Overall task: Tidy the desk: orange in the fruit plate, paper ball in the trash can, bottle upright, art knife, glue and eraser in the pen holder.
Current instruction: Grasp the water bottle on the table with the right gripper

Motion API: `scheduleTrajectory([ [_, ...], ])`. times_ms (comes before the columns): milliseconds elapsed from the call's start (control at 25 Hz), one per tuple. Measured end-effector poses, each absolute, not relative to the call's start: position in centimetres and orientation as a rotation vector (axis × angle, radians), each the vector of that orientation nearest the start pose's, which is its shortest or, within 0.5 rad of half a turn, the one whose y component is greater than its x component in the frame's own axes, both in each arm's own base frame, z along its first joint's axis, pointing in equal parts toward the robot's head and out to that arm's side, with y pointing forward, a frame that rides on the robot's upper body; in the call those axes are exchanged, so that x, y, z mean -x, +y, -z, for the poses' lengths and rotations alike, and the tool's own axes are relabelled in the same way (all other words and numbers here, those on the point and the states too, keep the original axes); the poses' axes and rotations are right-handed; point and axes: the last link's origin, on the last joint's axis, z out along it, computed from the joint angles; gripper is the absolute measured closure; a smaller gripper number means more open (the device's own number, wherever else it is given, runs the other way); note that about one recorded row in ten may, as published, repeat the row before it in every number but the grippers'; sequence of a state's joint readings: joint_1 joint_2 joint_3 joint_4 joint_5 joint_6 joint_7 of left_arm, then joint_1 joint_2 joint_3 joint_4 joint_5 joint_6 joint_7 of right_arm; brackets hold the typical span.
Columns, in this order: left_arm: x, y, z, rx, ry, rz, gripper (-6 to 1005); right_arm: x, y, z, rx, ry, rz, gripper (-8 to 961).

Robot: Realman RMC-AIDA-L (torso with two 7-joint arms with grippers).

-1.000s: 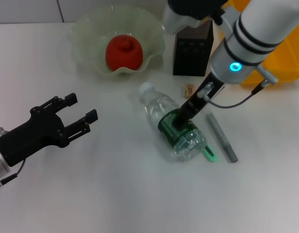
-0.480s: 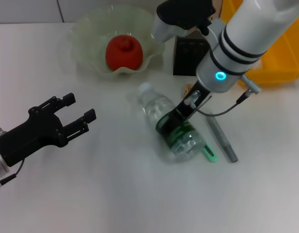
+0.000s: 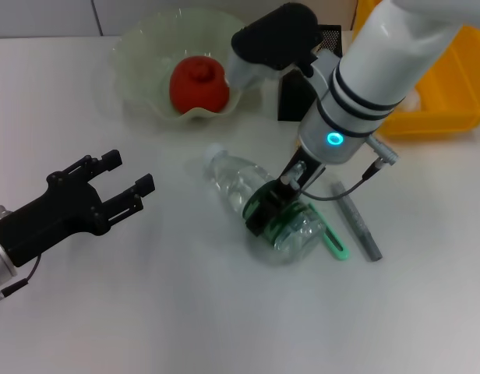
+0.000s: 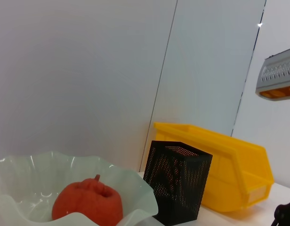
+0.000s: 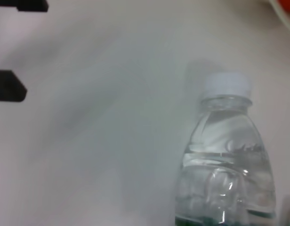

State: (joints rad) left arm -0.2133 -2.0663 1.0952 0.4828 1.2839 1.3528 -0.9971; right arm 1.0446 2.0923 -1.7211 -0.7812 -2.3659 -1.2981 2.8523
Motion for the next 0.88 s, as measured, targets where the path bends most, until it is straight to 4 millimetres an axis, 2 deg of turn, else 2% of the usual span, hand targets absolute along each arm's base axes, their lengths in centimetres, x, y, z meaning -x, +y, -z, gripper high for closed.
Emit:
scheduleTrajectory([
  [640,32.2,26.7,2.0,2.306,-0.672,0.871,245,-11.4,36.7,11.4,2.714,0.917,0.68,176],
  [880,32.3,26.9,1.6,2.285,-0.674,0.882,245,-11.5,36.2,11.3,2.739,0.912,0.622,177],
])
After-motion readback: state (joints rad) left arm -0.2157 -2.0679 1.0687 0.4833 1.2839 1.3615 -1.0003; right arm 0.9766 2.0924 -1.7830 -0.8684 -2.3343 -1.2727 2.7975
